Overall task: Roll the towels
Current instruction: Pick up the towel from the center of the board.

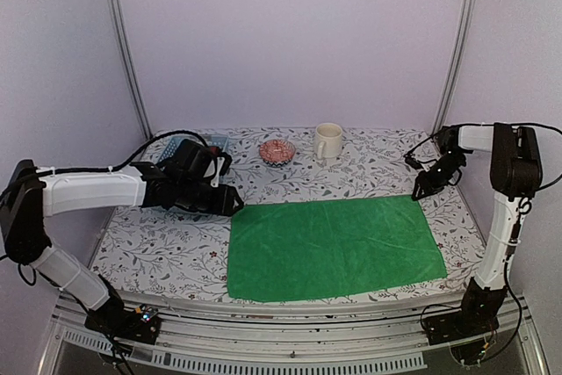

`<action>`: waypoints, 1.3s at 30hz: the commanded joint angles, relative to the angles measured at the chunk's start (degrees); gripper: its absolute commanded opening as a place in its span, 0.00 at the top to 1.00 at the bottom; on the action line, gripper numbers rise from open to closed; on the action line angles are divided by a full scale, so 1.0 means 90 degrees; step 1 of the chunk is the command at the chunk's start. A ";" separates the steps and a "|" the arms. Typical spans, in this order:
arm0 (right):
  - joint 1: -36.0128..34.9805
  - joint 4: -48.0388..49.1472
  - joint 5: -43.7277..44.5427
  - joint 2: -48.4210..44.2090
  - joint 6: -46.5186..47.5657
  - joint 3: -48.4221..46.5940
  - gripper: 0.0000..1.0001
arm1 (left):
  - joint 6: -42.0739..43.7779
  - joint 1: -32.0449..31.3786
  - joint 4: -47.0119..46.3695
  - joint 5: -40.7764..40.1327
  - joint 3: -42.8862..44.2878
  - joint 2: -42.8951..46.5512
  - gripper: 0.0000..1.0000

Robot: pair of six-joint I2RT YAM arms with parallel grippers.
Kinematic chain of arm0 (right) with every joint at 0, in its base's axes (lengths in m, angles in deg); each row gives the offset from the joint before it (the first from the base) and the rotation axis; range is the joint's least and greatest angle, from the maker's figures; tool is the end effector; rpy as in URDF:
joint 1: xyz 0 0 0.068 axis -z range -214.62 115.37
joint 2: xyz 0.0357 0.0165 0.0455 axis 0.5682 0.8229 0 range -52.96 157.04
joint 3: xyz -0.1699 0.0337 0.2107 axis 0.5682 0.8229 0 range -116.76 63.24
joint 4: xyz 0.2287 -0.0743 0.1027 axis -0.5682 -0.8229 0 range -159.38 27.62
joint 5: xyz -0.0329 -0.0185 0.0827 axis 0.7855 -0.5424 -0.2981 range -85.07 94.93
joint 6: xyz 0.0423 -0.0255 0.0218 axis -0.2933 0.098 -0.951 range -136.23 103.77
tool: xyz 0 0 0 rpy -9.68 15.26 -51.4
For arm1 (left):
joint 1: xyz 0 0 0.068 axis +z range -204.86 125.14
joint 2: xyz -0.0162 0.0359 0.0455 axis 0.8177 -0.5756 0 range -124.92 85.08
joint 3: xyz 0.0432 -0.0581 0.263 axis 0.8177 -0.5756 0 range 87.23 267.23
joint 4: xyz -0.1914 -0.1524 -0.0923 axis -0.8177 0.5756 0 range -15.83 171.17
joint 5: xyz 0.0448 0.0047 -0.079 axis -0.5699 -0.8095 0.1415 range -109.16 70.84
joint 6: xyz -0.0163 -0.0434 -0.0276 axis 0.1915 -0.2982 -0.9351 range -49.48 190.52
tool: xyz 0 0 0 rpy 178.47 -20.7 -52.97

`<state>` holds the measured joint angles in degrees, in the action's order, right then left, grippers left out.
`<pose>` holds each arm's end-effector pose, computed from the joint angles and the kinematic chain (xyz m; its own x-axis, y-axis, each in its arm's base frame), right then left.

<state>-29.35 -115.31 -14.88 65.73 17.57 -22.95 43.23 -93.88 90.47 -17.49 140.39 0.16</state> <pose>0.3935 -0.0243 0.1567 -0.8580 -0.4463 -0.2542 -0.5027 0.8315 0.2366 0.2401 -0.1959 0.2170 -0.8090 0.0658 -0.5842 0.3079 0.8939 -0.3258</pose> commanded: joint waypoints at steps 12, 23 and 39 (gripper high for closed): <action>0.0023 0.0467 0.0165 0.0498 -0.0261 -0.0287 0.68 | -0.0354 0.0216 -0.0676 0.0199 -0.0492 -0.0309 0.51; 0.0005 0.0470 0.0086 0.0513 -0.0194 -0.0136 0.92 | -0.0439 0.0730 -0.1409 0.0574 -0.0461 -0.1050 0.52; 0.0075 0.1035 -0.0294 0.0561 -0.1038 -0.0506 0.97 | -0.0340 0.0954 -0.1008 0.0330 0.0940 -0.2484 0.53</action>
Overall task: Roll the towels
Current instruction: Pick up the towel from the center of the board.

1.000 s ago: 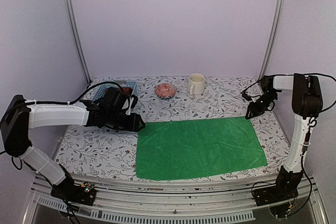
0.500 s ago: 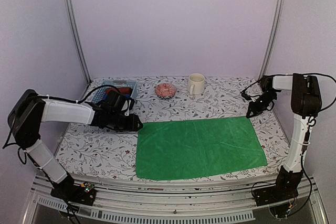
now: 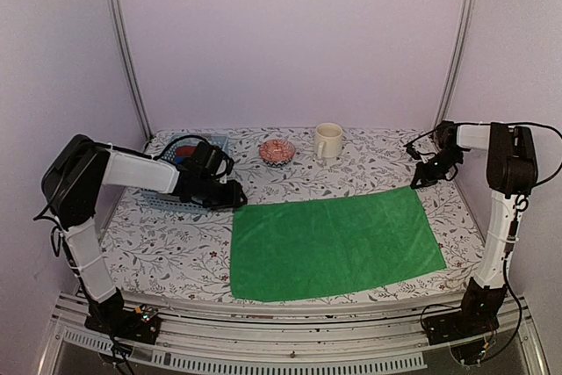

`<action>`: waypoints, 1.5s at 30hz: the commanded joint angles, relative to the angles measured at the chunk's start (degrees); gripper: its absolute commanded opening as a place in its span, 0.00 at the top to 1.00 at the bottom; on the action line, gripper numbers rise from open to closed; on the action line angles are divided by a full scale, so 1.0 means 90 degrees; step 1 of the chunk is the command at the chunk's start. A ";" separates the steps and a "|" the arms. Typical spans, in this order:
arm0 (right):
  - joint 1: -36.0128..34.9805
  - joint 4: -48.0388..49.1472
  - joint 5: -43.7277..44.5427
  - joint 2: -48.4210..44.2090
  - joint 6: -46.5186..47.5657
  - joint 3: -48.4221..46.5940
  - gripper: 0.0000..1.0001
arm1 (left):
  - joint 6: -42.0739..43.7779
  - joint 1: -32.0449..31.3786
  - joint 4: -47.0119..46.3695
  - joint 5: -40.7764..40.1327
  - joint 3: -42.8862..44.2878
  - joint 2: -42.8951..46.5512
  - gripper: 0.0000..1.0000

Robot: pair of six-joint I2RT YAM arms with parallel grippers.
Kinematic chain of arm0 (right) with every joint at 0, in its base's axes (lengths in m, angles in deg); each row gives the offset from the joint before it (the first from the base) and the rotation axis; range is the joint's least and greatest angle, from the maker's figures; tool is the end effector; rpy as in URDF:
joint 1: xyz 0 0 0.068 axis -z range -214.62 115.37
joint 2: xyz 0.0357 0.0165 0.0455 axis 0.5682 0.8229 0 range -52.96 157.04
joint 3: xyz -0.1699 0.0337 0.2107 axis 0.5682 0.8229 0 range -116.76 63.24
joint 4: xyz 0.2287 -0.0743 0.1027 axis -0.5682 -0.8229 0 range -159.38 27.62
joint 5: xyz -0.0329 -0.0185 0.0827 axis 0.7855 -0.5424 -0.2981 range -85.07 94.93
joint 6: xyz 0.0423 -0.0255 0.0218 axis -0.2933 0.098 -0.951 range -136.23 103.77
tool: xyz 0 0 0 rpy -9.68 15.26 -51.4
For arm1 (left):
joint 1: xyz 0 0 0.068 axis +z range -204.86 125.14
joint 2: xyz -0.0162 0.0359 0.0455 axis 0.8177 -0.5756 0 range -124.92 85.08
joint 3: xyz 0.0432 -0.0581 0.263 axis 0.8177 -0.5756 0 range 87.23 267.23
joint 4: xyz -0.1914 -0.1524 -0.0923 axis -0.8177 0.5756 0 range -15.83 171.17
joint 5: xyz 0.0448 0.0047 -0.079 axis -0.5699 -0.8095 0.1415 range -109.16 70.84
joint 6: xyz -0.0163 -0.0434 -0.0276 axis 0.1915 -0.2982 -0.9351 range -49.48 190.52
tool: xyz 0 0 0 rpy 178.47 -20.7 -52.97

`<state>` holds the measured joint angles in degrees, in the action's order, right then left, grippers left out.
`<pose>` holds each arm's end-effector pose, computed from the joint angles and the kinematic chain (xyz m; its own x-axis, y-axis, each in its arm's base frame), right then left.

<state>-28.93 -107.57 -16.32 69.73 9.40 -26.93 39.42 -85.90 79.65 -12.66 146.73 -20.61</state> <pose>0.4233 -0.0293 0.1496 -0.8834 -0.3170 -0.3451 -0.4064 0.8849 0.2274 0.3169 -0.1954 0.1466 -0.8711 -0.0746 -0.4853 0.1432 0.9068 -0.3965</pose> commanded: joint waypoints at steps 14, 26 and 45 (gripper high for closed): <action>0.0029 0.0153 -0.0293 0.0237 -0.0059 -0.0069 0.97 | 0.0906 0.0061 0.0903 0.0339 0.0618 -0.0547 0.64; 0.0040 0.0103 -0.0259 0.0266 0.0029 -0.0357 0.98 | 0.1527 0.0079 0.0698 -0.0126 0.1073 -0.0522 1.00; 0.0347 0.0288 -0.0580 -0.0075 0.0082 -0.0704 0.98 | 0.2176 0.0520 -0.0236 0.0136 0.1071 -0.0027 1.00</action>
<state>-27.20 -106.78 -18.99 71.28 9.48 -36.87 58.40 -81.79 80.63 -13.12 158.40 -24.72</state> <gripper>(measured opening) 0.028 0.006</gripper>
